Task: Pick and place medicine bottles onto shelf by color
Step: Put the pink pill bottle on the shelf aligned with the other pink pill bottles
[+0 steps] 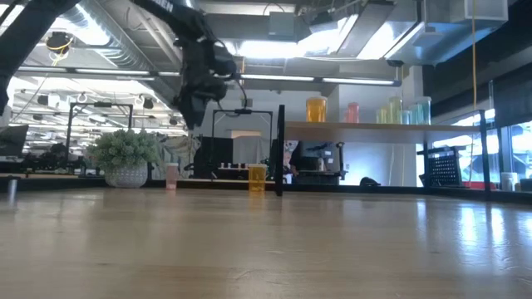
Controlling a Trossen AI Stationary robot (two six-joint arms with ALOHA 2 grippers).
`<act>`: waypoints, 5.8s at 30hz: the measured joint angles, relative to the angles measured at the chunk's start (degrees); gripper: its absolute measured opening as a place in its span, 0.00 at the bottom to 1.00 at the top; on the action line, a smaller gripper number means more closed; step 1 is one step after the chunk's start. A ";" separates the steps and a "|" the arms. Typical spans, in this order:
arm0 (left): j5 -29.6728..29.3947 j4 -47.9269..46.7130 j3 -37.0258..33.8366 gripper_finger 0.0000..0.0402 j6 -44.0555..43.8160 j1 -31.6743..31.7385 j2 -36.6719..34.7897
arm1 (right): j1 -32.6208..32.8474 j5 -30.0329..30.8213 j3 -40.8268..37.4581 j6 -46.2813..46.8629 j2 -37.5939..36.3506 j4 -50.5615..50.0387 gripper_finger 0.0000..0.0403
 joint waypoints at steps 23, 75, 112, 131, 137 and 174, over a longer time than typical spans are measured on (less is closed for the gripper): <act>-8.41 13.41 -16.16 0.41 -0.05 1.43 0.02 | -6.22 -14.55 18.13 5.06 12.80 -17.91 0.42; -9.57 17.51 -22.42 0.41 0.04 2.92 0.07 | -17.35 -38.35 23.77 16.62 19.31 -33.77 0.42; -9.81 10.46 -16.43 0.21 2.05 0.19 -0.24 | -17.35 -38.29 23.75 17.05 19.29 -33.74 0.42; -9.72 -3.67 16.67 0.22 2.09 -11.27 -0.33 | -20.71 -38.34 23.72 21.18 21.82 -34.17 0.43; -9.55 -3.84 23.97 0.22 2.09 -15.27 -0.33 | -22.09 -38.53 23.72 18.31 25.01 -33.28 0.50; -9.55 -3.49 28.18 0.22 1.44 -25.07 -0.33 | -32.30 -65.53 23.70 3.04 46.11 -5.19 0.51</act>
